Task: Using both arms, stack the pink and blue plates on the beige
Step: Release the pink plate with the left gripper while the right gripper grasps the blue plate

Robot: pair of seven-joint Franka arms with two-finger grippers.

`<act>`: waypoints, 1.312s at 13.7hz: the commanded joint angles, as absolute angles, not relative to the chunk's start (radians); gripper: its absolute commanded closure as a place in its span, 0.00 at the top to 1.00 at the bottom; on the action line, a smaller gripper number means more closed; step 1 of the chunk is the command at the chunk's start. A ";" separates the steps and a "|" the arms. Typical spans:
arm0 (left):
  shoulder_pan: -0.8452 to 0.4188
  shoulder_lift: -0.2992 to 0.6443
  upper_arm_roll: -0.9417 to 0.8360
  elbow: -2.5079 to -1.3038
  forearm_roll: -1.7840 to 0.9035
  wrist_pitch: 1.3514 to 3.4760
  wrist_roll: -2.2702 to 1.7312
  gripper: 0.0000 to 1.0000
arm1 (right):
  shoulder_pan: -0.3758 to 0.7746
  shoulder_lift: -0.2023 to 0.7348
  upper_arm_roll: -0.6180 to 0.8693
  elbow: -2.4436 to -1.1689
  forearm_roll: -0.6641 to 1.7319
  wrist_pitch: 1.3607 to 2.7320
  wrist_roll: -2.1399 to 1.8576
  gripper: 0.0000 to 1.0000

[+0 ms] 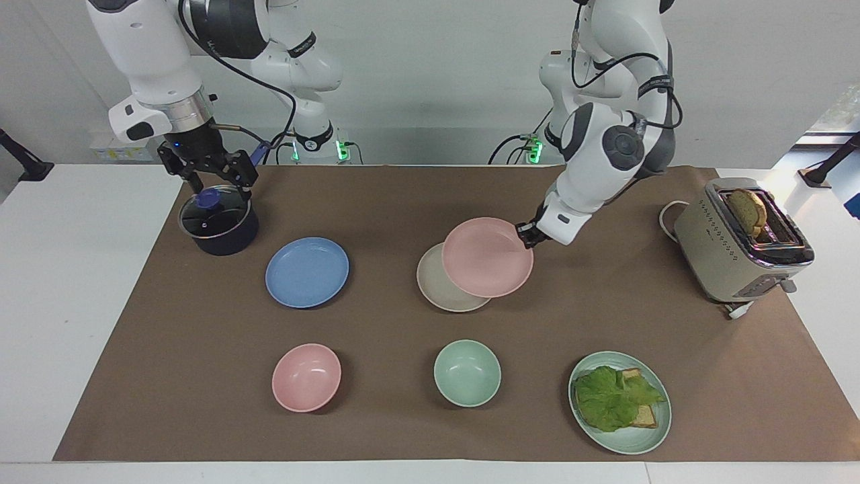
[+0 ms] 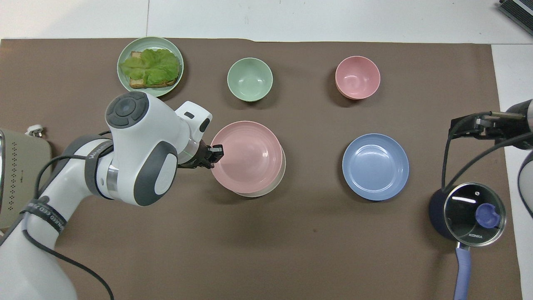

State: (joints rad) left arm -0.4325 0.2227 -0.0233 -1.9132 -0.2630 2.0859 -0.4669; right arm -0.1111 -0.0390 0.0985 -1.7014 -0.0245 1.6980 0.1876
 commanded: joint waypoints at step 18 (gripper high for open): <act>-0.098 0.126 0.023 -1.585 -0.083 1.740 -0.069 1.00 | -0.204 0.097 0.101 -2.283 0.170 2.418 -0.043 0.76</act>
State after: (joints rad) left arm -0.1373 0.1212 0.0298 -1.6578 -0.1102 1.8325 -0.1295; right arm -0.1827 0.0715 0.0936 -2.2772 0.1237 2.3857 -0.0042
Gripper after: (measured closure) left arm 0.000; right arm 0.189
